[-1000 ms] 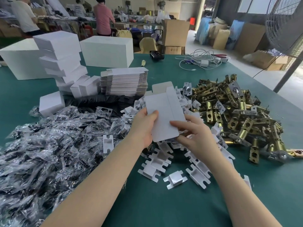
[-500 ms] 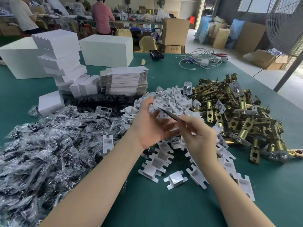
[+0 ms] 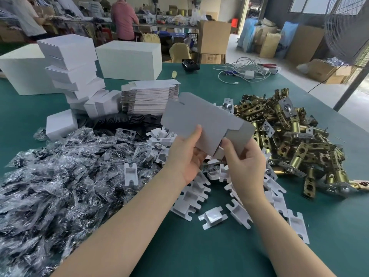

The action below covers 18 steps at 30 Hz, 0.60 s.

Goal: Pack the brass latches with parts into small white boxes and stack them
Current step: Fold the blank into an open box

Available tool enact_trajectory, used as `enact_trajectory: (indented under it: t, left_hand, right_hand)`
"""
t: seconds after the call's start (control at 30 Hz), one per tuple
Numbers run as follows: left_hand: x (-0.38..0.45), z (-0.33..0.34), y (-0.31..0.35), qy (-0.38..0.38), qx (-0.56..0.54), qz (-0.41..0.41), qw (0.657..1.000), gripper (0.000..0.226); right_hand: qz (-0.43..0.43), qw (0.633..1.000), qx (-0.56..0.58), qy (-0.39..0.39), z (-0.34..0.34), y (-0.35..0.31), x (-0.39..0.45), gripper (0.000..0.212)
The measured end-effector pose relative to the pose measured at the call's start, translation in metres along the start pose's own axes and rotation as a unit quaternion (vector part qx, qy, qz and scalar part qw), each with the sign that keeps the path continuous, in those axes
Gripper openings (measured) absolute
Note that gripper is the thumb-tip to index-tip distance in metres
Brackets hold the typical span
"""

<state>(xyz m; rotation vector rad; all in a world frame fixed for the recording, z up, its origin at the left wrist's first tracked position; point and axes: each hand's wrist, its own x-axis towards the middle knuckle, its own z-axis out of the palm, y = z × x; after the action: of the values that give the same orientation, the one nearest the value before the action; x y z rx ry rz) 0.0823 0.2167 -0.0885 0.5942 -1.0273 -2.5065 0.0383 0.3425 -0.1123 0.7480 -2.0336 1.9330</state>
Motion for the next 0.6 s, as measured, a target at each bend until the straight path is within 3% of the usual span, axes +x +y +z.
enact_trajectory:
  t: [0.17,0.27,0.4,0.5,0.6]
  left_hand:
    - [0.003,-0.003,0.0,0.017,0.036,0.08,0.996,0.023]
    - [0.003,-0.003,0.002,0.026,0.094,0.106,0.99,0.019]
    - [0.0,0.004,-0.002,0.023,0.131,0.114,0.985,0.015]
    - [-0.003,0.008,-0.001,0.011,0.133,0.084,0.987,0.038]
    - [-0.005,0.001,0.001,-0.081,0.144,0.077,0.983,0.077]
  right_hand:
    - [0.071,0.996,0.044,0.013,-0.003,0.001,0.004,0.061]
    - [0.135,0.99,0.04,-0.033,-0.01,0.003,0.012,0.056]
    - [0.185,0.959,0.09,-0.193,-0.013,0.004,0.014,0.05]
    - [0.171,0.958,0.105,-0.205,-0.009,0.004,0.011,0.043]
    - [0.178,0.962,0.127,-0.163,-0.007,0.004,0.013,0.038]
